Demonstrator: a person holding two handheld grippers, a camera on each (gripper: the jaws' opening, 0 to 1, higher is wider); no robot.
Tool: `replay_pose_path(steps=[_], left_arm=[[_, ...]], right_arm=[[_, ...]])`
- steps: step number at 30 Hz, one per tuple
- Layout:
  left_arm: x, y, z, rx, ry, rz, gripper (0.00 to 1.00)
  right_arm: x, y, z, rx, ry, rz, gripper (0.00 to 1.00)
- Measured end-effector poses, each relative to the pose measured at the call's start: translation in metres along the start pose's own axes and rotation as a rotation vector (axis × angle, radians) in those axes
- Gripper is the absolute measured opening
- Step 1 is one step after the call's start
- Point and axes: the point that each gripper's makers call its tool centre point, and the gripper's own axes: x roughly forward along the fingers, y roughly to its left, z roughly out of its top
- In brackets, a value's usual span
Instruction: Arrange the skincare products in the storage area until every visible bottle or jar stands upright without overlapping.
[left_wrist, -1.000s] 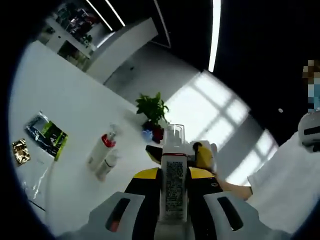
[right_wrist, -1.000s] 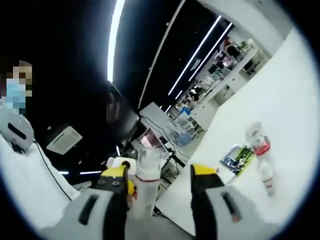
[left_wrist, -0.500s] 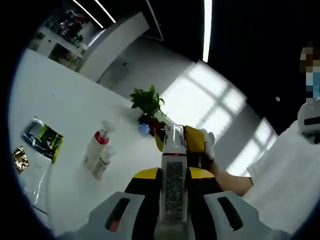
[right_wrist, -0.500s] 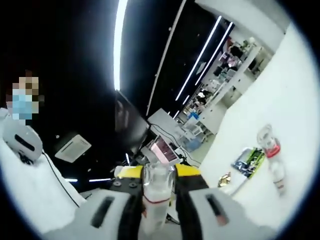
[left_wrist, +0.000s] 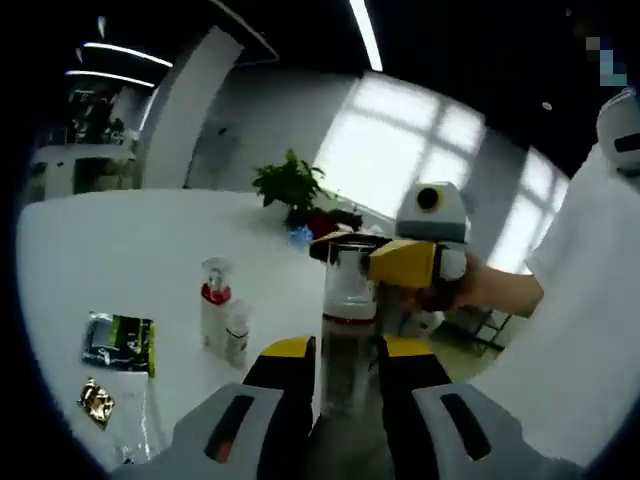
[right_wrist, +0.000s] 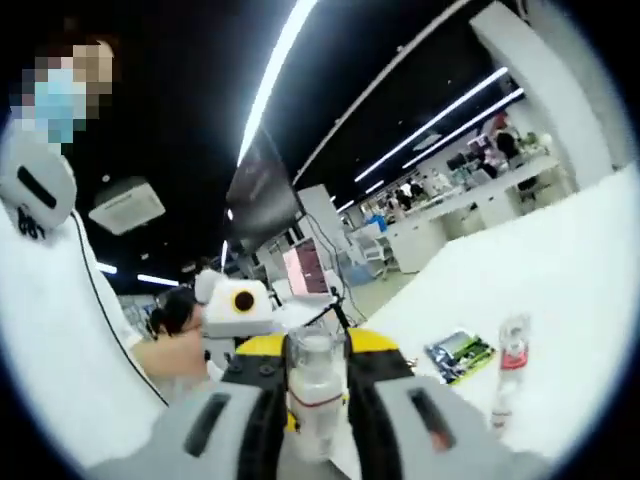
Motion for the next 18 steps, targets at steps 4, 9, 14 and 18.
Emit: replay_pose_path(steps=[4,9,14,18], left_arm=[[0.003,0.003,-0.007,0.102,0.096,0.030,0.23],[0.004,0.006,-0.002,0.122,0.099,0.046,0.21],[0.002,0.010,-0.003,0.180,0.131,0.059,0.17],[0.001,0.015,-0.007,0.230,0.174,0.065,0.17]], right_arm=[[0.003,0.005,-0.001,-0.103,0.066,0.039,0.21],[0.007,0.006,0.000,-0.126,0.061,0.054,0.21],[0.008,0.004,-0.003,-0.137,0.064,0.062,0.21],[0.008,0.004,-0.008,-0.154,0.081,0.064,0.21]])
